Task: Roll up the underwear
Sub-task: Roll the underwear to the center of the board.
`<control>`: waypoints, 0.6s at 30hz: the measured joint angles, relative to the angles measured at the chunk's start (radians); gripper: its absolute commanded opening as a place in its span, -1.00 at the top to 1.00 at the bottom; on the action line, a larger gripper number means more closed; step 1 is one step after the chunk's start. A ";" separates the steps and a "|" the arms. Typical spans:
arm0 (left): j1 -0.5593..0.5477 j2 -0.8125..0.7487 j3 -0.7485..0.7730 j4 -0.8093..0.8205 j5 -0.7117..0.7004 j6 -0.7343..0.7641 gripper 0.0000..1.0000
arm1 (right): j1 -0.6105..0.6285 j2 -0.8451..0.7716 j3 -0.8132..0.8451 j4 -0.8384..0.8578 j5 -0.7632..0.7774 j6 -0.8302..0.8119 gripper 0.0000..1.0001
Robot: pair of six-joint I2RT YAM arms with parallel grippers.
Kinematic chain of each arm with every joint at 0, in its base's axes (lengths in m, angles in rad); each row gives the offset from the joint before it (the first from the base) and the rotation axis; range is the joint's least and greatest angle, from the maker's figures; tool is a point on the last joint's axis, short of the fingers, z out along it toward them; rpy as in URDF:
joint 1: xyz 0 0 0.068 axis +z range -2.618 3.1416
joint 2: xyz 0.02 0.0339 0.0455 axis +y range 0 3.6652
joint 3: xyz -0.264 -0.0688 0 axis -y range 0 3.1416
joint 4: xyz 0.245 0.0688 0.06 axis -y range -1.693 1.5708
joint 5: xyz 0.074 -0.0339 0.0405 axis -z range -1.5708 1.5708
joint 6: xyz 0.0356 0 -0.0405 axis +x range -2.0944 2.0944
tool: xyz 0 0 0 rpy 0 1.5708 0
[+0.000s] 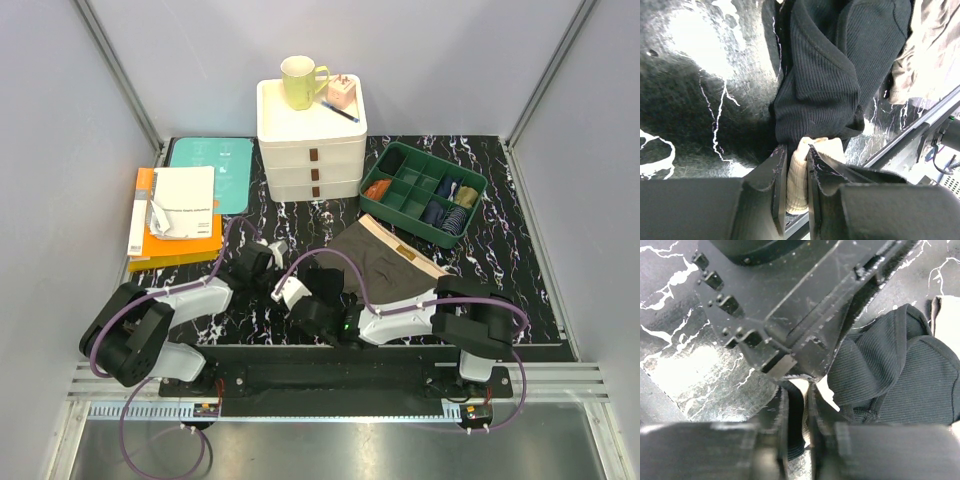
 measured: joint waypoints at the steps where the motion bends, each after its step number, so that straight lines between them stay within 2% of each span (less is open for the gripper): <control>1: 0.001 0.000 0.002 -0.001 -0.002 0.001 0.25 | 0.001 0.000 0.000 0.000 0.000 -0.001 0.91; 3: 0.005 -0.001 0.005 -0.010 -0.011 0.002 -0.01 | 0.000 -0.002 0.000 0.003 -0.005 0.001 1.00; 4: 0.009 -0.006 0.005 -0.011 -0.005 -0.007 -0.27 | -0.002 -0.004 0.000 0.002 -0.010 0.004 1.00; 11: 0.057 -0.087 0.019 -0.089 -0.020 0.003 -0.88 | -0.035 -0.029 0.006 -0.034 -0.129 0.045 1.00; 14: 0.096 -0.140 0.019 -0.150 -0.063 0.011 -0.98 | -0.062 -0.053 0.006 -0.061 -0.247 0.085 1.00; 18: 0.130 -0.236 0.011 -0.215 -0.150 0.010 -0.98 | -0.130 -0.074 0.006 -0.091 -0.422 0.139 1.00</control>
